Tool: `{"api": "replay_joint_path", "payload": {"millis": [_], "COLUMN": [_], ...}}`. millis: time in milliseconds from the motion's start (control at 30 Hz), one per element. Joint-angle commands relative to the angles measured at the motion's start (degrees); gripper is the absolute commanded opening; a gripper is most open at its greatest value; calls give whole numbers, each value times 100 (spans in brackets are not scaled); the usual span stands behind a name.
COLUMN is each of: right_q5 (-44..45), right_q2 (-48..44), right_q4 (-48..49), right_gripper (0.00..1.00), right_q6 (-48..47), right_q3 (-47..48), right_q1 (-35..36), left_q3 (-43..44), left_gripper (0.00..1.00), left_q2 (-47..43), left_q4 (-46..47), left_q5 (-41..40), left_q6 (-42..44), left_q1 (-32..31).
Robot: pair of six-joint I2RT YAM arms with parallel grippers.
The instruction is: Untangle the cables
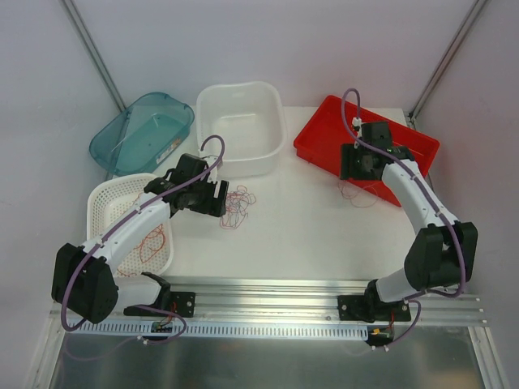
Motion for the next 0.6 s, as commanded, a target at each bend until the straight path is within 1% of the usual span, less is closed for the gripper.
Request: {"api": "replay_joint_path", "payload": {"millis": [0, 133, 267, 400, 500, 533, 567], "right_q5": [-77, -43, 37, 72, 107, 142, 168], "right_q2": [168, 546, 1134, 1513, 1566, 1540, 1436], "right_q4": [239, 424, 538, 661, 740, 740, 697], "right_gripper": [62, 54, 51, 48, 36, 27, 15], "right_q6": [-278, -357, -419, -375, -331, -331, -331], "right_q3": [-197, -224, -136, -83, -136, -153, -171], "right_q1": [19, 37, 37, 46, 46, 37, 46], "left_q3": [-2, -11, -2, -2, -2, -2, -2], "left_gripper": [74, 74, 74, 74, 74, 74, 74], "left_q2": [-148, -122, -122, -148, -157, -165, -165], "left_q4": [56, 38, 47, 47, 47, 47, 47], "left_q5": [-92, -216, -102, -84, -49, -49, -40], "left_q6": [107, 124, 116, 116, 107, 98, 107], "left_q1": [43, 51, 60, 104, 122, 122, 131]}}
